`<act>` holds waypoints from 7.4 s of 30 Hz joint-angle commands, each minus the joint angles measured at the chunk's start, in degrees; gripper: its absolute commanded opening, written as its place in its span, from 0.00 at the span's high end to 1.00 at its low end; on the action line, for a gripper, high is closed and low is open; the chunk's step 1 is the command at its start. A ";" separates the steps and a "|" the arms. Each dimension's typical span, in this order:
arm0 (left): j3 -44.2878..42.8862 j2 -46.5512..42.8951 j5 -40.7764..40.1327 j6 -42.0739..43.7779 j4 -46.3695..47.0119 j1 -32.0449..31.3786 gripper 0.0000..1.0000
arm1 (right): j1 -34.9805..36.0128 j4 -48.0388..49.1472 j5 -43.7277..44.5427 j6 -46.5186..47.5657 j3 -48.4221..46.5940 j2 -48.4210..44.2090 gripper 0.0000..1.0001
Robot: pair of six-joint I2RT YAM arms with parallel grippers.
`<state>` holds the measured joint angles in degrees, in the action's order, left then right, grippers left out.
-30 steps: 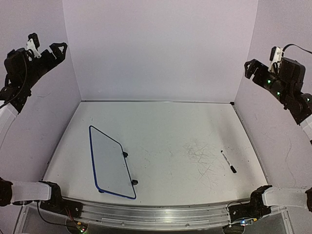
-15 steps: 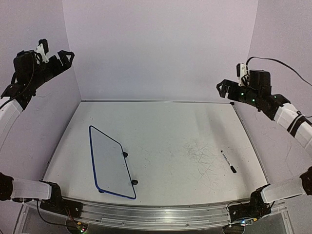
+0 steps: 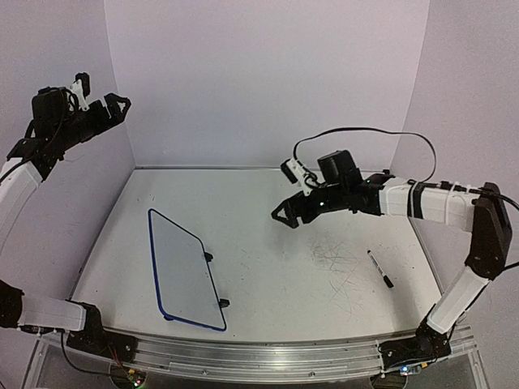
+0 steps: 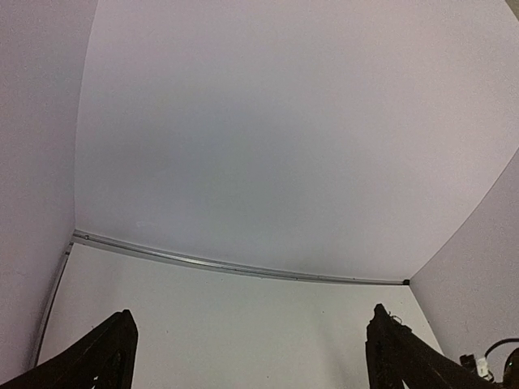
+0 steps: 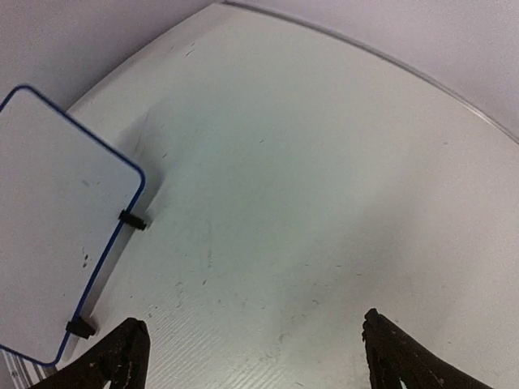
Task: Write a sentence on the whiteboard
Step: Move the whiteboard to the center of the board.
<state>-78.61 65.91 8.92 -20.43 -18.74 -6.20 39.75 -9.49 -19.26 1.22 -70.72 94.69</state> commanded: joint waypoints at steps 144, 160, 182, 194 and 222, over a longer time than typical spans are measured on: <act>7.59 6.80 11.95 -5.32 0.28 -11.18 0.05 | 3.81 16.31 25.94 -4.71 8.56 17.00 0.90; 7.25 8.59 12.26 -3.99 0.30 -11.47 0.05 | 2.73 17.35 28.62 -4.20 12.45 16.13 0.53; 5.95 10.19 9.10 -2.80 1.07 -11.59 0.04 | 4.81 26.00 27.49 -6.17 12.56 18.24 0.99; 5.62 11.92 8.21 -4.15 2.07 -11.76 0.04 | 10.80 24.61 35.62 -14.54 24.77 9.97 1.00; 7.31 12.94 12.25 -5.21 5.29 -12.95 0.02 | 19.17 15.97 41.33 -30.46 31.73 -4.13 0.40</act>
<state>-70.89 79.46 19.43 -25.56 -15.97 -18.83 58.57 7.90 21.18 -29.29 -40.13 98.34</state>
